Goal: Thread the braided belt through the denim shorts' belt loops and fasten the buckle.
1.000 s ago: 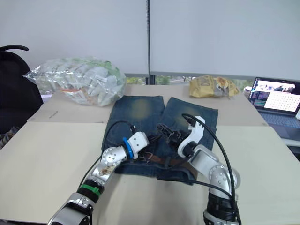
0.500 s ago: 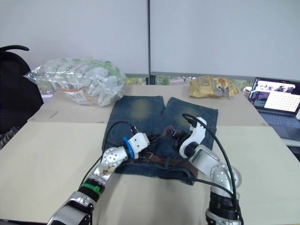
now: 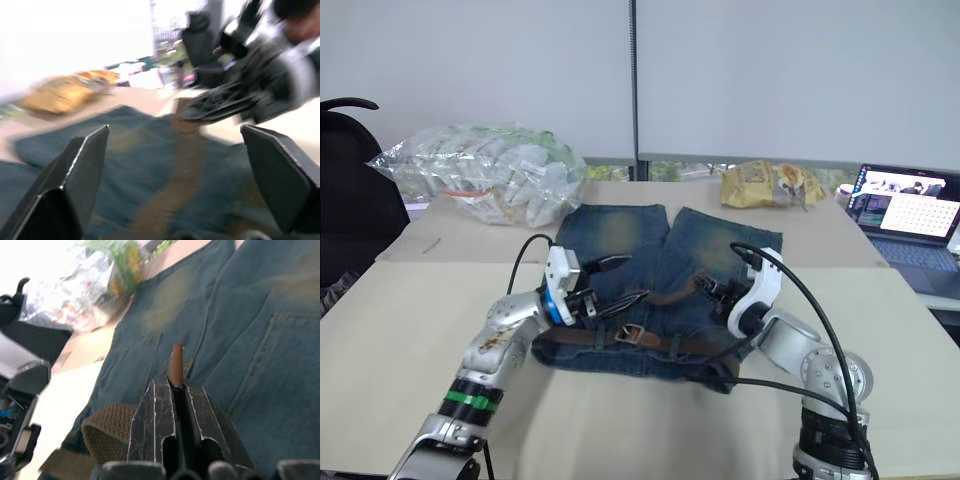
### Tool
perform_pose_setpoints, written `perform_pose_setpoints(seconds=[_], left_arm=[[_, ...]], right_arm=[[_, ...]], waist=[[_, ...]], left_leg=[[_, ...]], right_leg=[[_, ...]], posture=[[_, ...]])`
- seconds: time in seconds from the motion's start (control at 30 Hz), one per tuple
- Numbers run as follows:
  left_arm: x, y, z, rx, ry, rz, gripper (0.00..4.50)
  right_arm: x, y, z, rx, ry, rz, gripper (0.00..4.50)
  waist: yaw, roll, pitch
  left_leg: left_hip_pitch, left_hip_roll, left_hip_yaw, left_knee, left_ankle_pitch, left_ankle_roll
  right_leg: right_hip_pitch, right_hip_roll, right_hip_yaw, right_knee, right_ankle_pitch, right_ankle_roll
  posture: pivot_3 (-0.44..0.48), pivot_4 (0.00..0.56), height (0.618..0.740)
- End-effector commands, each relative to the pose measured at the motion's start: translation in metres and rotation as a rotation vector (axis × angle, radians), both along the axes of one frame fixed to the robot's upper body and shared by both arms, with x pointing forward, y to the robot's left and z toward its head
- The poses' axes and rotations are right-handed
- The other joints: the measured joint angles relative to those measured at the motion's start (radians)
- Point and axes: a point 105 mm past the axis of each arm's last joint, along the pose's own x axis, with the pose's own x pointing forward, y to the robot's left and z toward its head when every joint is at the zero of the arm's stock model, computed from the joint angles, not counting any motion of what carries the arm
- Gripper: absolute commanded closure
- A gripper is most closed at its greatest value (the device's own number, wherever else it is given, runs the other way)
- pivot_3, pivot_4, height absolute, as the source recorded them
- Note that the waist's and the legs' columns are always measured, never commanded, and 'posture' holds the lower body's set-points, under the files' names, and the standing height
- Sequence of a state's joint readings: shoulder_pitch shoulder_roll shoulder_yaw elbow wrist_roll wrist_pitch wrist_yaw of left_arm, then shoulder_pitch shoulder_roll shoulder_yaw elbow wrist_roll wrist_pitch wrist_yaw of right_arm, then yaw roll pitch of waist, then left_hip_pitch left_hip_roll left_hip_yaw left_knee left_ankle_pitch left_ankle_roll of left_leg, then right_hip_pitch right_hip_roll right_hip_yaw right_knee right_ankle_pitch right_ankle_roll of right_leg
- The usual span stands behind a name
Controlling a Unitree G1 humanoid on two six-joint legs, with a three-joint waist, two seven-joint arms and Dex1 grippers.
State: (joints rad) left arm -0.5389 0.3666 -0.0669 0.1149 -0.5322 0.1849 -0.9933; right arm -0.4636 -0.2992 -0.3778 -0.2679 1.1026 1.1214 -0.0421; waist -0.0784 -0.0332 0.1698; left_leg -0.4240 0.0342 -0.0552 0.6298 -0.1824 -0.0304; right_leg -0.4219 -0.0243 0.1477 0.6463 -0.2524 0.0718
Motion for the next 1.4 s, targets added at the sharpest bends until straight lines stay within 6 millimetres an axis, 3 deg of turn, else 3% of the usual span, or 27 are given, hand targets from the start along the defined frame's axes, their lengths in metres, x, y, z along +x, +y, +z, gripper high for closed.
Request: perform_pose_setpoints(seconds=[0.03,0.23,0.4,0.43,0.63,1.07,1.4], left_arm=[[-0.001,0.017,0.018,-0.117,0.053,0.007,0.61],[0.013,0.026,0.018,-0.243,0.131,0.09,2.59],[0.015,0.014,-0.01,-0.125,0.144,0.077,4.3],[0.015,0.011,-0.015,-0.096,0.137,0.071,4.45],[0.014,0.004,-0.037,0.032,0.102,0.038,4.45],[0.007,-0.009,-0.05,0.148,0.053,-0.05,4.45],[0.014,-0.008,-0.111,0.484,0.174,-0.03,4.45]], right_arm=[[-0.011,-0.01,0.02,0.036,-0.052,0.03,4.5],[-0.024,-0.023,0.024,-0.005,-0.048,0.074,4.5],[-0.031,-0.037,0.029,-0.128,-0.051,0.093,4.5],[-0.031,-0.039,0.029,-0.155,-0.053,0.097,4.5],[-0.034,-0.035,0.019,-0.321,-0.043,0.139,4.5],[-0.034,-0.025,0.009,-0.329,-0.048,0.175,4.5],[-0.034,-0.03,0.009,-0.34,-0.046,0.161,4.5]], waist=[[0.004,0.0,0.0],[0.011,0.0,0.0],[0.01,0.0,0.0],[0.01,0.0,0.0],[0.009,0.0,0.0],[0.012,0.0,0.0],[0.012,0.0,0.0]], left_leg=[[0.0,0.0,0.0,0.0,0.0,0.0],[0.0,0.0,0.0,0.002,0.0,0.0],[0.0,-0.001,0.0,0.002,0.0,0.0],[0.0,0.0,0.0,0.002,0.0,0.0],[0.0,0.0,0.0,0.002,0.0,0.0],[0.0,-0.001,0.001,0.003,0.0,0.0],[0.001,-0.001,0.001,0.003,0.0,0.0]], right_leg=[[0.0,0.0,0.0,0.0,0.0,0.0],[0.001,0.0,-0.001,0.0,0.0,0.0],[0.001,0.0,0.0,0.0,0.0,0.0],[0.001,0.0,0.0,0.0,0.0,0.0],[0.001,0.0,0.0,0.0,0.0,0.0],[0.001,0.0,0.0,0.0,0.0,0.0],[0.003,0.0,0.0,0.0,0.0,0.0]], posture=[[0.0,0.15,0.74],[0.0,0.15,0.74],[0.0,0.15,0.74],[0.0,0.15,0.74],[0.0,0.15,0.74],[0.0,0.15,0.74],[0.0,0.15,0.74]])
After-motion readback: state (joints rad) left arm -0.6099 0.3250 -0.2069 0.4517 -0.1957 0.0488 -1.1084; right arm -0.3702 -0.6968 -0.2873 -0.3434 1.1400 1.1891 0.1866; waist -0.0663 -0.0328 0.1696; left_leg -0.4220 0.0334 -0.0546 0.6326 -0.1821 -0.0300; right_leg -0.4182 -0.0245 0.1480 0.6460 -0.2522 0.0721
